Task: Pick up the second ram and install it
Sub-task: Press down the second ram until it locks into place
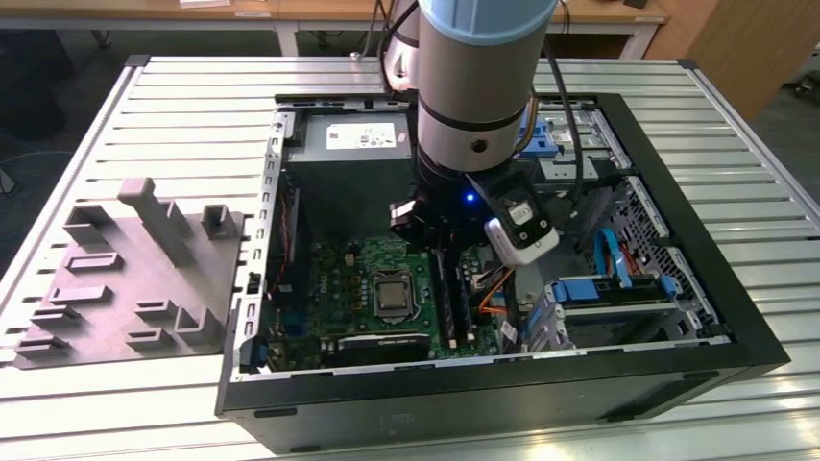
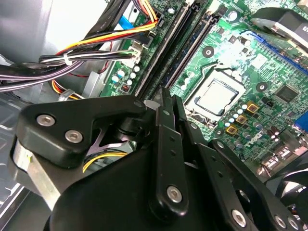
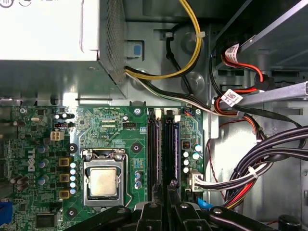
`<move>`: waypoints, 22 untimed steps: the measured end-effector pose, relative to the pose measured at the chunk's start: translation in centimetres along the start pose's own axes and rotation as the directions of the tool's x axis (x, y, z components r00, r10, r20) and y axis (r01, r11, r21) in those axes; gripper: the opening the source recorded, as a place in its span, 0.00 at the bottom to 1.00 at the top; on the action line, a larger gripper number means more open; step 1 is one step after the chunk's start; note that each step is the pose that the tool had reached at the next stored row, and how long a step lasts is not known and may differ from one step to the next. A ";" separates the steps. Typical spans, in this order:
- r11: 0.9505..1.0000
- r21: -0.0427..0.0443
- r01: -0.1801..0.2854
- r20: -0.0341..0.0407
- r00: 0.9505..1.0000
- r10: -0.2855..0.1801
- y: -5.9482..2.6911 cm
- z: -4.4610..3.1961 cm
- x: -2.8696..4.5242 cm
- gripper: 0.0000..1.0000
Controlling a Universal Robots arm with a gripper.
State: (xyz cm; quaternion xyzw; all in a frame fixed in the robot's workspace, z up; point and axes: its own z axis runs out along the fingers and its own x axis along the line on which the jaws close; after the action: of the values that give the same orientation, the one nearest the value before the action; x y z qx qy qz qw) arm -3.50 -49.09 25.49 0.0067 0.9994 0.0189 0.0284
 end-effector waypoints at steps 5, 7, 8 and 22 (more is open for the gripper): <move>1.000 0.000 0.000 0.000 1.000 0.000 0.00 0.00 0.00 0.18; 1.000 0.000 0.000 0.000 1.000 0.000 0.00 0.00 -0.01 0.17; 1.000 0.000 0.000 0.000 1.000 0.000 0.00 0.00 -0.01 0.11; 1.000 -0.004 0.000 0.000 1.000 0.000 0.39 0.12 -0.01 0.10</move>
State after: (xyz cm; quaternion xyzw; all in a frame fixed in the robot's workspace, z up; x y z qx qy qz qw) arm -3.48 -48.69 25.39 0.0067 0.9994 0.0206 0.0284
